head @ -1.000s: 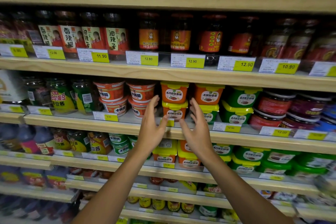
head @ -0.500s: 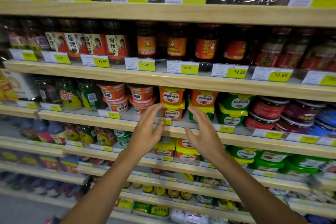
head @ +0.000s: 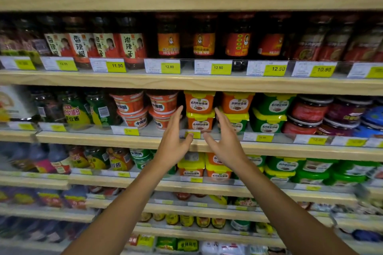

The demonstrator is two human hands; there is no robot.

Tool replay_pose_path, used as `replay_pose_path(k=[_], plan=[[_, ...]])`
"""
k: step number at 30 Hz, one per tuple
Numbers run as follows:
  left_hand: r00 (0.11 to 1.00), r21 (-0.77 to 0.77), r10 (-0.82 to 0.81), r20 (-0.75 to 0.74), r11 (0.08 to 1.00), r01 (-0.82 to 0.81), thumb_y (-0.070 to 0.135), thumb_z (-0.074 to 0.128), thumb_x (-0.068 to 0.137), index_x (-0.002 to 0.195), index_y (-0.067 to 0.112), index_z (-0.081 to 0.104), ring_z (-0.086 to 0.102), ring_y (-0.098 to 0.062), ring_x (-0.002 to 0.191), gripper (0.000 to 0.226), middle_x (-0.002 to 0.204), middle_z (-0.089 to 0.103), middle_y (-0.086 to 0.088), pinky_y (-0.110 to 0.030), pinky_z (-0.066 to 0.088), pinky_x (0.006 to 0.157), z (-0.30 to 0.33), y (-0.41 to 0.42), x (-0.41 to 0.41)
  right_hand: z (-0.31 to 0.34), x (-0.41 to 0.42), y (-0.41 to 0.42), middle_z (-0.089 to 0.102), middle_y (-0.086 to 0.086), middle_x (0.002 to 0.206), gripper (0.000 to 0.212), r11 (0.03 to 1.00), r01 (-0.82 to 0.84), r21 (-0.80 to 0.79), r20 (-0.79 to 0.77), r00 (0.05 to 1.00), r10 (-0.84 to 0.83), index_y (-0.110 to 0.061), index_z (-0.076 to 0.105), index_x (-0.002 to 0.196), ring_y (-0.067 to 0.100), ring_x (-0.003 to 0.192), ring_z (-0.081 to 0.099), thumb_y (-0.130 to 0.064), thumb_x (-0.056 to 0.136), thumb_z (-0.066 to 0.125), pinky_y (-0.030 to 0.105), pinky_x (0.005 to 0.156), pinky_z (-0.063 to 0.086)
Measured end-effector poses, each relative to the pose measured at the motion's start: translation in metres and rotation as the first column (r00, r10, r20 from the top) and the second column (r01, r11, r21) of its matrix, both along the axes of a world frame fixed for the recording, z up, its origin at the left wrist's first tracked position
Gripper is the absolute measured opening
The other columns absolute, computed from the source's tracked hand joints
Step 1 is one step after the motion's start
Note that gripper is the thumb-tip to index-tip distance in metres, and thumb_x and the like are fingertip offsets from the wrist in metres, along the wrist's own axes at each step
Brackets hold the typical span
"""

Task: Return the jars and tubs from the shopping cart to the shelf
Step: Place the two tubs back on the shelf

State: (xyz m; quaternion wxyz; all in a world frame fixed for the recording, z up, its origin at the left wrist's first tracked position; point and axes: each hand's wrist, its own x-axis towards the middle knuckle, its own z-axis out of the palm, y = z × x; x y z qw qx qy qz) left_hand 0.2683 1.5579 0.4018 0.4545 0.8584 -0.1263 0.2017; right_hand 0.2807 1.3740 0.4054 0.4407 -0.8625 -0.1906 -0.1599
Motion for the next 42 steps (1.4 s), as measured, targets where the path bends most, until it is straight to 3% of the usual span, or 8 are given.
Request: replay_pose_path(k=[11, 16, 19, 24, 29, 35, 39, 42], plan=[[0.989, -0.055, -0.096, 0.114, 0.993, 0.102, 0.010, 0.065, 0.095, 0.158, 0.019, 0.024, 0.034, -0.012, 0.149, 0.075, 0.163, 0.031, 0.003, -0.044, 0.036, 0.119, -0.013, 0.002, 0.023, -0.022, 0.021, 0.024, 0.026, -0.002, 0.166, 0.083, 0.996, 0.091, 0.017, 0.086, 0.992, -0.092, -0.017, 0.017, 0.161, 0.012, 0.152, 0.022, -0.034, 0.096, 0.066, 0.041, 0.123, 0.027], [0.987, -0.055, -0.092, 0.132, 0.993, 0.100, 0.013, 0.064, 0.097, 0.157, 0.021, 0.027, 0.031, -0.010, 0.149, 0.071, 0.162, 0.030, 0.006, -0.044, 0.036, 0.119, -0.016, 0.003, 0.025, -0.018, 0.021, 0.021, 0.021, -0.004, 0.167, 0.084, 0.997, 0.081, 0.004, 0.080, 0.993, -0.081, -0.018, 0.015, 0.162, 0.010, 0.153, 0.018, -0.036, 0.097, 0.065, 0.038, 0.124, 0.024], [0.974, -0.064, -0.027, 0.224, 0.997, 0.042, 0.009, 0.061, 0.098, 0.153, 0.018, 0.036, 0.033, -0.010, 0.148, 0.061, 0.159, 0.032, 0.005, -0.039, 0.037, 0.119, -0.016, -0.004, 0.014, -0.016, 0.008, 0.009, 0.021, -0.009, 0.167, 0.077, 0.997, 0.078, -0.003, 0.117, 0.990, -0.077, -0.023, 0.018, 0.161, 0.003, 0.152, 0.017, -0.035, 0.099, 0.063, 0.025, 0.122, 0.022], [0.965, 0.187, -0.170, 0.197, 0.973, 0.134, 0.018, 0.057, 0.101, 0.149, 0.026, 0.041, 0.030, -0.003, 0.146, 0.052, 0.155, 0.034, 0.014, -0.028, 0.031, 0.119, -0.008, -0.035, 0.004, -0.015, -0.002, -0.042, 0.026, -0.016, 0.163, 0.067, 0.985, 0.169, -0.037, 0.230, 0.960, -0.156, -0.028, 0.028, 0.158, -0.001, 0.150, 0.022, -0.029, 0.100, 0.062, 0.019, 0.118, 0.026], [0.970, 0.313, -0.202, 0.133, 0.937, 0.152, 0.027, 0.056, 0.101, 0.153, 0.033, 0.031, 0.015, -0.001, 0.151, 0.059, 0.164, 0.013, 0.019, -0.017, 0.028, 0.110, -0.007, -0.074, 0.015, -0.019, 0.006, -0.074, 0.019, -0.012, 0.166, 0.070, 0.964, 0.233, -0.125, 0.205, 0.957, -0.205, -0.031, 0.024, 0.159, 0.007, 0.152, 0.021, -0.036, 0.099, 0.061, 0.025, 0.116, 0.028], [0.989, 0.224, -0.148, 0.030, 0.965, 0.138, 0.024, 0.058, 0.098, 0.156, 0.037, 0.020, 0.011, -0.006, 0.154, 0.071, 0.166, -0.003, 0.021, -0.056, 0.035, 0.116, -0.006, -0.097, 0.023, -0.014, 0.022, -0.081, 0.015, -0.002, 0.169, 0.075, 0.980, 0.166, -0.113, 0.090, 0.984, -0.156, -0.031, 0.018, 0.161, 0.012, 0.155, 0.012, -0.037, 0.099, 0.061, 0.027, 0.119, 0.019], [0.990, 0.170, -0.135, 0.035, 0.977, 0.127, 0.020, 0.058, 0.098, 0.154, 0.038, 0.026, 0.011, -0.004, 0.154, 0.067, 0.167, -0.001, 0.022, -0.056, 0.035, 0.116, -0.007, -0.103, 0.024, -0.014, 0.021, -0.078, 0.019, -0.007, 0.167, 0.073, 0.990, 0.118, -0.074, 0.119, 0.987, -0.108, -0.031, 0.022, 0.159, -0.006, 0.148, 0.007, -0.031, 0.099, 0.062, 0.008, 0.114, 0.009], [0.991, 0.174, -0.126, 0.037, 0.978, 0.118, 0.020, 0.058, 0.099, 0.155, 0.037, 0.027, 0.009, -0.001, 0.153, 0.066, 0.167, -0.003, 0.022, -0.040, 0.034, 0.118, -0.007, -0.103, 0.025, -0.016, 0.020, -0.078, 0.016, -0.006, 0.168, 0.075, 0.992, 0.106, -0.064, 0.125, 0.987, -0.098, -0.032, 0.021, 0.160, -0.004, 0.148, 0.007, -0.030, 0.097, 0.063, 0.017, 0.116, 0.013]])
